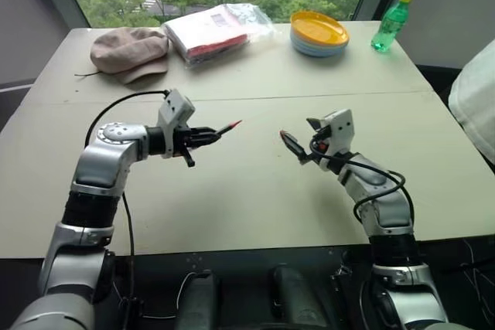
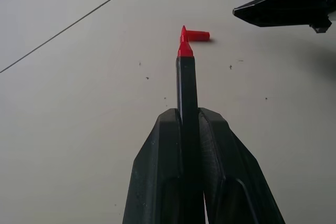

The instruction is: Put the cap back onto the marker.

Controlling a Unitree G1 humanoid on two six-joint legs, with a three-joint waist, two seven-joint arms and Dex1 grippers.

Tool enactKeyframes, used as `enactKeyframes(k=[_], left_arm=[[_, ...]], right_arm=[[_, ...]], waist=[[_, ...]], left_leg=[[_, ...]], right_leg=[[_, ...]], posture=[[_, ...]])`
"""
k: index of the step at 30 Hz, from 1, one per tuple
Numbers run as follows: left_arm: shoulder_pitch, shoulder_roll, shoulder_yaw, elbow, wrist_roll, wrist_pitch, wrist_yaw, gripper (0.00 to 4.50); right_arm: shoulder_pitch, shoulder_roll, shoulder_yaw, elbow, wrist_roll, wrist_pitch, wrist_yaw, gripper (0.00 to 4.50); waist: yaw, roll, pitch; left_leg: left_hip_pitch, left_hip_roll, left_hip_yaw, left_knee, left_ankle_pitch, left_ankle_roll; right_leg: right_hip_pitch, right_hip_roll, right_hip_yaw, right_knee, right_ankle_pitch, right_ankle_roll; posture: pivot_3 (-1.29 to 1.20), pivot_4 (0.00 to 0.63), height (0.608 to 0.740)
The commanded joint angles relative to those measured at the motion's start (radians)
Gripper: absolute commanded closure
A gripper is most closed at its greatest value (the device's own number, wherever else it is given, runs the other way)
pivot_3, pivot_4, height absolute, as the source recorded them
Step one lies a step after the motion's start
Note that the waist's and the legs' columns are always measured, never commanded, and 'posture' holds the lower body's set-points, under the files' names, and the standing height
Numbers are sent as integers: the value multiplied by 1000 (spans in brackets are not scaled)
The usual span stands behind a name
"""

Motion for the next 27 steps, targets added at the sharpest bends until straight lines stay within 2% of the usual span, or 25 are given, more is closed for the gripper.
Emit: enactKeyframes(k=[1,18,27], left_arm=[[3,31,30,-61,-35,16,13,4499],[39,89,31,-130,-85,43,63,4499],[60,96,30,-152,-98,35,95,4499]], right_arm=[[-22,18,6,37,-14,-58,-8,0],[-221,36,53,554,-119,-310,31,0],[-233,-2,81,620,-178,-342,44,0]], waist=[[1,0,0],[-7,0,0],[-21,0,0]], left_leg=[[0,0,0,0,0,0],[0,0,0,0,0,0],[1,0,0,0,0,0]], right_leg=[[0,0,0,0,0,0],[0,0,0,0,0,0],[0,0,0,1,0,0]], posture=[[0,150,740],[0,150,740],[0,150,740]])
